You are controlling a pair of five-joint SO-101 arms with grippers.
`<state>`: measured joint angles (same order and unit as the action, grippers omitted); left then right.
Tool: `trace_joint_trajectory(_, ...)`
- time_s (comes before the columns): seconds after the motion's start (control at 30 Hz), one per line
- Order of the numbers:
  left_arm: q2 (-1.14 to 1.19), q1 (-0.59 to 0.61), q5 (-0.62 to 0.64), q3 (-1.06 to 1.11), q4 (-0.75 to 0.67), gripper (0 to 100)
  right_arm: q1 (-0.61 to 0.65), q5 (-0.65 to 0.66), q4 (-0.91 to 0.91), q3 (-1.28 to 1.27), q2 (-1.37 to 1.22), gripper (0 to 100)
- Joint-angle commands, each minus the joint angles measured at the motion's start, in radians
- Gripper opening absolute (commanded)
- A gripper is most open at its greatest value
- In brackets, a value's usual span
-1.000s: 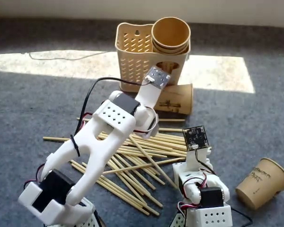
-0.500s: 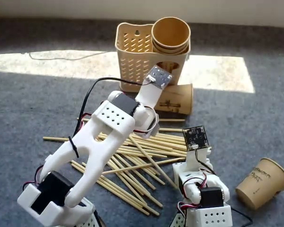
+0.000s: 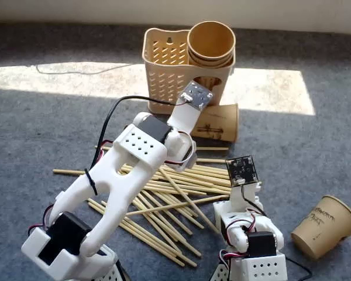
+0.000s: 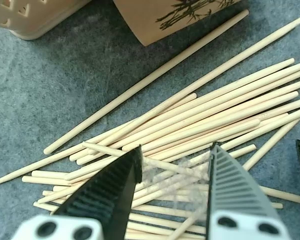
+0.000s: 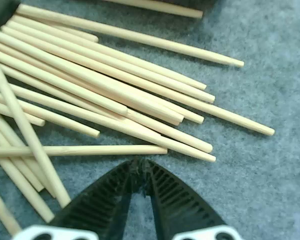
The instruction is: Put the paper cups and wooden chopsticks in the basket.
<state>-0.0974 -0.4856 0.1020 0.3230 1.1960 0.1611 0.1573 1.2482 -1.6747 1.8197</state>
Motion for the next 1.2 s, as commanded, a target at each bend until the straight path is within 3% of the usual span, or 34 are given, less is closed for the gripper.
trace_joint_trajectory(0.0, -0.015, -0.019, -0.009, -0.058, 0.002, 22, 0.012, -0.008, 0.001, -0.117, 0.016, 1.0)
trace_joint_trajectory(1.17, -0.016, -0.019, -0.003, -0.051, -0.023, 22, 0.012, -0.008, 0.001, -0.117, 0.016, 1.0)
